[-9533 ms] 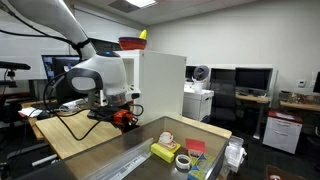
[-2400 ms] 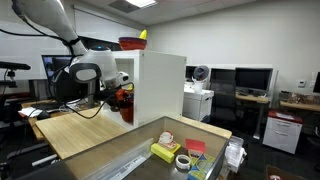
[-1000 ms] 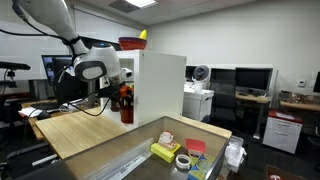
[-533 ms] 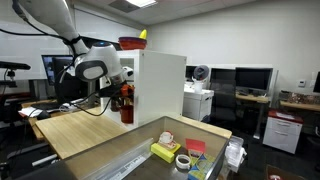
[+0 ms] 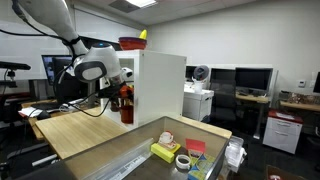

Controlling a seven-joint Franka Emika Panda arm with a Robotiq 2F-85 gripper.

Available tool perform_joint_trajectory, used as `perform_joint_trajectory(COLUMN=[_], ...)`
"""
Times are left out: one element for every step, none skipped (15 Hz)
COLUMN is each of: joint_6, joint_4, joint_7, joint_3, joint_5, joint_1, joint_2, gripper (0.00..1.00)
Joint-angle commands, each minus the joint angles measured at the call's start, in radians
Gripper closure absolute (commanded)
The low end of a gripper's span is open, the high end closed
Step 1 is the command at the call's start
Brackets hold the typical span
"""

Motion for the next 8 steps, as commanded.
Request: perform_joint_trajectory(joint_6=[0.0,0.0,0.0,0.0,0.008,0.022,0.032,0.044], joint_4=[-0.003,-0.006,-0.009,-0.011,-0.018,-0.031,-0.039,-0.052], joint_7=[0.001,0.002,0.002,0.002,0.004,0.009,0.011,0.015], joint_3=[0.0,0.0,0.0,0.0,0.003,-0.001,0.001,0.0], joint_5=[0.0,0.0,0.0,0.0,0.001,-0.001,0.0,-0.001], joint_1=[0.0,0.0,0.0,0.001,0.002,0.009,0.011,0.018], joint_2=[0.0,0.001,0.001,0.002,0.009,0.027,0.037,0.053], gripper=[0.0,0.0,0.0,0.0,0.0,0.0,0.0,0.0])
